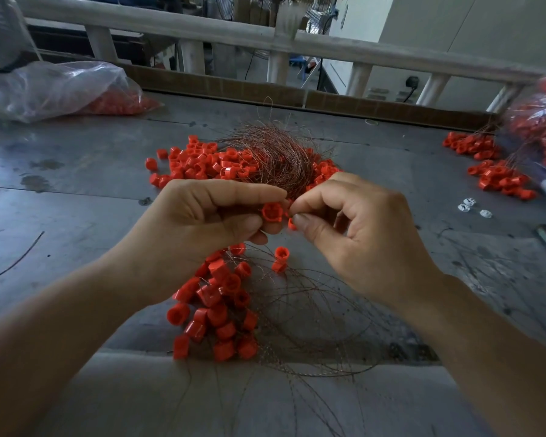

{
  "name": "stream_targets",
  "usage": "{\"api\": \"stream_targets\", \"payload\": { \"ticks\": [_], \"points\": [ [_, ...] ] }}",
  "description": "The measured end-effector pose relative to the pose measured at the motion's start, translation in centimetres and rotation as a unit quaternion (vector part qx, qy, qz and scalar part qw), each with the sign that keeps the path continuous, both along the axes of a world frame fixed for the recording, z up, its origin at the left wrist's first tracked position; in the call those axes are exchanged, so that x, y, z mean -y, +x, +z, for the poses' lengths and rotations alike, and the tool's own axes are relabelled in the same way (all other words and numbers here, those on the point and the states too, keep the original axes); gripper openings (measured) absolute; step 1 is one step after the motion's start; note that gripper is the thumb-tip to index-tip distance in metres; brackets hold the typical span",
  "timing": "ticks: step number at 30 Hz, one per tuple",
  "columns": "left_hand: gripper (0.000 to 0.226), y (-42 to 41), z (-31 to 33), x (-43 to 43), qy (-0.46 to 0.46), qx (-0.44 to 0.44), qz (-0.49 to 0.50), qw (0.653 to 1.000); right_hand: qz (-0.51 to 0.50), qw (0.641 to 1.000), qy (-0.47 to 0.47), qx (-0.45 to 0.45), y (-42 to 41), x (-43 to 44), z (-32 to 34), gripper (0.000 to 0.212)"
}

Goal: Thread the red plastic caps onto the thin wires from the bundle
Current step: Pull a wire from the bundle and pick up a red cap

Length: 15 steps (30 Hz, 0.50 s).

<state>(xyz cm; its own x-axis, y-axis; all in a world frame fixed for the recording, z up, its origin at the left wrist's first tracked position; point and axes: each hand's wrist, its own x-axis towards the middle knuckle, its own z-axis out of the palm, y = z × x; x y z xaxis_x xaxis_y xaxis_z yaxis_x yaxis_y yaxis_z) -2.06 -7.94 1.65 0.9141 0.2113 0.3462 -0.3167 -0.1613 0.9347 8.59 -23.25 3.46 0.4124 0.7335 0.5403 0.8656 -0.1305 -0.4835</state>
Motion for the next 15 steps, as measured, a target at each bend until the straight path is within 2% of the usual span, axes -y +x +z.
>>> {"api": "stream_targets", "payload": {
  "ticks": [7, 10, 15],
  "points": [
    [0.034, -0.1, -0.3, -0.5, -0.013, -0.004, -0.025, 1.0, 0.016, 1.0, 0.005, -0.018, 0.0, 0.1, 0.2, 0.012],
    [0.043, 0.0, -0.6, -1.0, -0.022, -0.027, -0.021, 0.999, 0.04, 0.996, 0.017, -0.077, 0.0, 0.2, 0.4, 0.015],
    [0.036, 0.2, -0.8, -1.1, -0.025, -0.015, -0.048, 0.998, 0.065, 0.981, 0.024, -0.181, -0.1, 0.3, 0.5, 0.029]
  ]
}}
